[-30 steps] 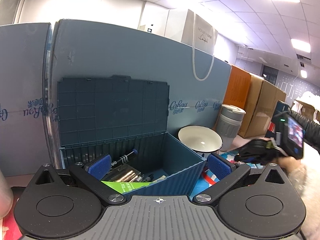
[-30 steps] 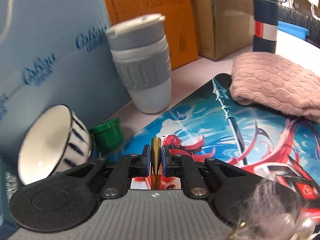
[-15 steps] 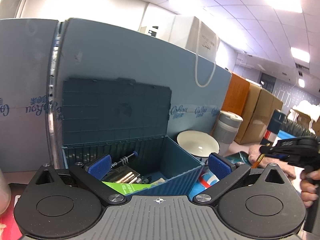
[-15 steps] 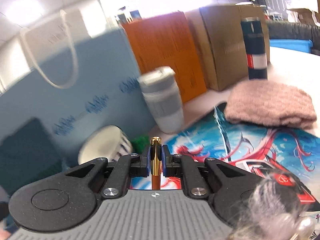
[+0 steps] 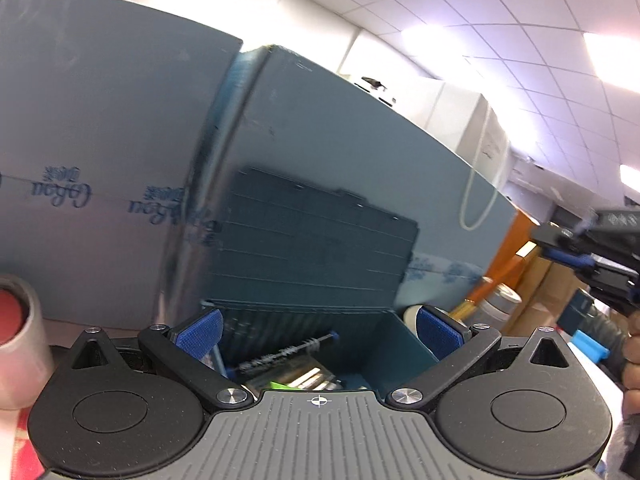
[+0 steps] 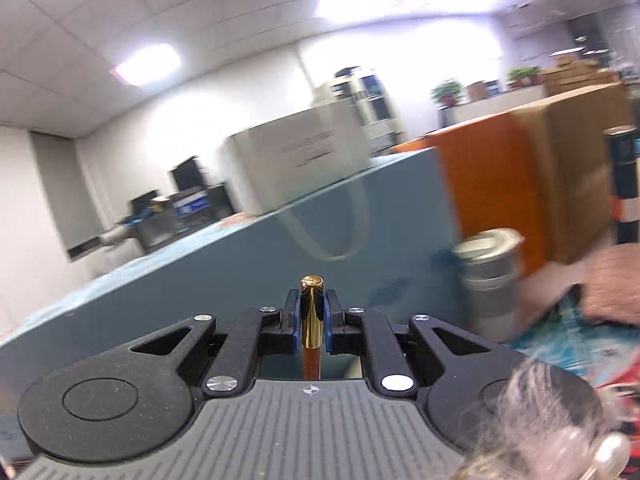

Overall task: Organize rigid objects
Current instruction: 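Carry the orange pen with the right gripper into the box and release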

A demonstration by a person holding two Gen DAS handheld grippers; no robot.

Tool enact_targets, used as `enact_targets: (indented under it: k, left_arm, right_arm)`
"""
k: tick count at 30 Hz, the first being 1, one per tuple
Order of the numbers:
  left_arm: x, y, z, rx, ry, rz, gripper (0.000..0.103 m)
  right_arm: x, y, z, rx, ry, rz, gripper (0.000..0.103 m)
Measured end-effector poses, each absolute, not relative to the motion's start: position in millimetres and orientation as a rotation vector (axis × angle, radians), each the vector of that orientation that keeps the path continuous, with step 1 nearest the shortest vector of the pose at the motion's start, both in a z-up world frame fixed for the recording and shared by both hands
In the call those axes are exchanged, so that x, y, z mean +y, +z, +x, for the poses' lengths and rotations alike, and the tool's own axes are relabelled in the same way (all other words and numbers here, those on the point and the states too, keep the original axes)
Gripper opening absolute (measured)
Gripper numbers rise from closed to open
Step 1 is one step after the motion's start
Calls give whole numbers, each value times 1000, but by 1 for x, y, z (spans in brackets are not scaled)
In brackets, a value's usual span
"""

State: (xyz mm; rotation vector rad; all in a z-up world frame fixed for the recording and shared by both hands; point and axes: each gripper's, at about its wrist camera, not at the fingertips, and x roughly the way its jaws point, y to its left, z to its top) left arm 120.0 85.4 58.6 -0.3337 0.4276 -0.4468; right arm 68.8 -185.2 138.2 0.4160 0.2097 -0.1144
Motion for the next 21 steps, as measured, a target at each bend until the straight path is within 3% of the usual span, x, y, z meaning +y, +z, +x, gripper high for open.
enact_targets:
  k: [11,21]
  left_arm:
    - [97,53,130,456,-330,-284,103]
    - [113,52,136,465,-255,-292,103]
  right_arm:
    - [-129,87,155,394,61,579,11]
    - [-118,42,177,545,49,618,11]
